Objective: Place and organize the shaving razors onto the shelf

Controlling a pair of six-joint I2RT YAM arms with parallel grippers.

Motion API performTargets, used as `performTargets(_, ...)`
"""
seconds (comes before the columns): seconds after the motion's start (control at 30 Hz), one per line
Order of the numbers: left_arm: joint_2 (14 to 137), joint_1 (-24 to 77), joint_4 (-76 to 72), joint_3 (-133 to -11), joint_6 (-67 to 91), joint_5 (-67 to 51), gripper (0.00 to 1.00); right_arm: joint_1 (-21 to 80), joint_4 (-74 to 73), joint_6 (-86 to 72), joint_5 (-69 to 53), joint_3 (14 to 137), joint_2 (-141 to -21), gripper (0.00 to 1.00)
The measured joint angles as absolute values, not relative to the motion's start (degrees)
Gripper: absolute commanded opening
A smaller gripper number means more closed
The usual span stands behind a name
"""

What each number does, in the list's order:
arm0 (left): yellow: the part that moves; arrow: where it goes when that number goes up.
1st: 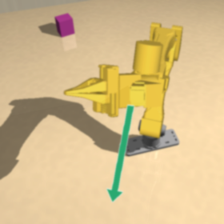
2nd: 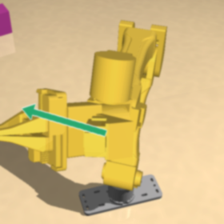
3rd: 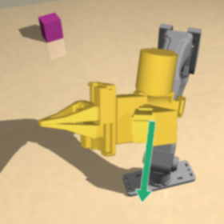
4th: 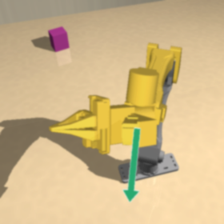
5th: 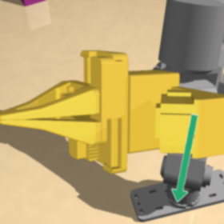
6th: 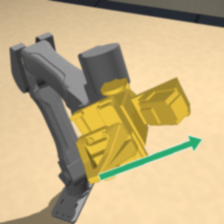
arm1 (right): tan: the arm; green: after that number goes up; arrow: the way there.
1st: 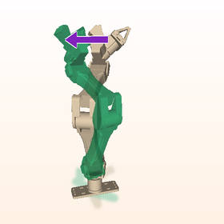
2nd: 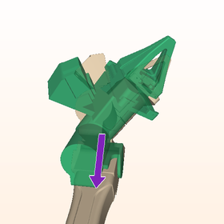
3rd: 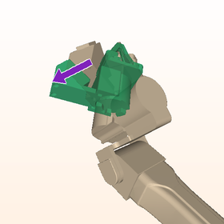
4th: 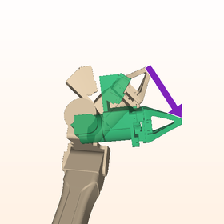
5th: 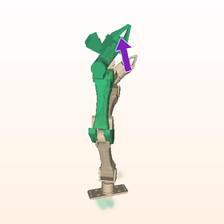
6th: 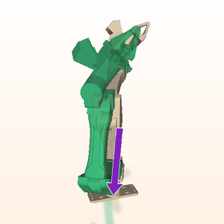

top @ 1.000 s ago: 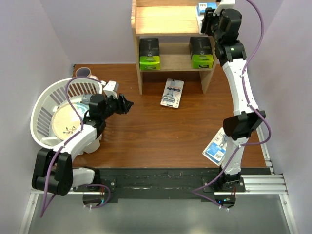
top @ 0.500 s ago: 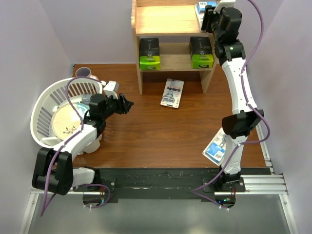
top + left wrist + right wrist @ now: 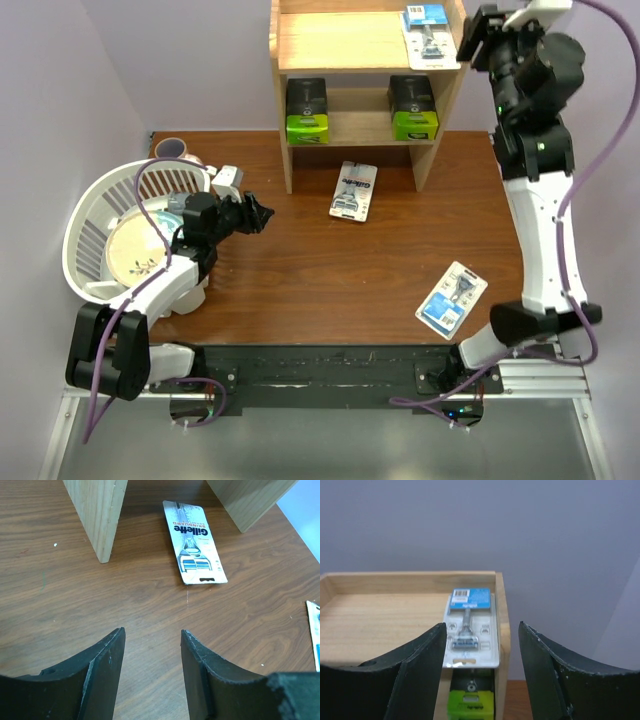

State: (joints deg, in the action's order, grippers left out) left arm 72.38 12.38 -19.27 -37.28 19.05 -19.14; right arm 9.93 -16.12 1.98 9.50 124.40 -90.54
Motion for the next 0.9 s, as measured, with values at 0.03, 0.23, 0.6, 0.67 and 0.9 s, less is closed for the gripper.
performTargets(0.03, 72.36, 12.38, -19.25, -37.28, 19.07, -19.14, 0.53, 9.85, -15.49, 2.39, 9.34, 120.31, -88.01, 0.66)
performTargets(0.23, 71.16, 12.38, -19.29, -37.21, 18.98, -19.14, 0.53, 9.47, -23.64, 6.76, 4.03, 93.06, -73.89, 0.67)
performTargets(0.6, 69.17, 12.38, -19.51, -34.02, 18.96, -19.11, 0.53, 7.25, -50.59, -4.14, 7.66, 68.60, -71.31, 0.61)
performTargets(0.67, 69.10, 12.38, -19.18, -34.00, 18.92, -19.11, 0.53, 5.13, -53.95, -4.97, 7.75, 68.23, -74.02, 0.59)
performTargets(0.9, 68.16, 12.36, -18.74, -33.80, 18.00, -19.07, 0.54, 1.17, -60.38, 6.94, 1.76, 69.52, -83.70, 0.60)
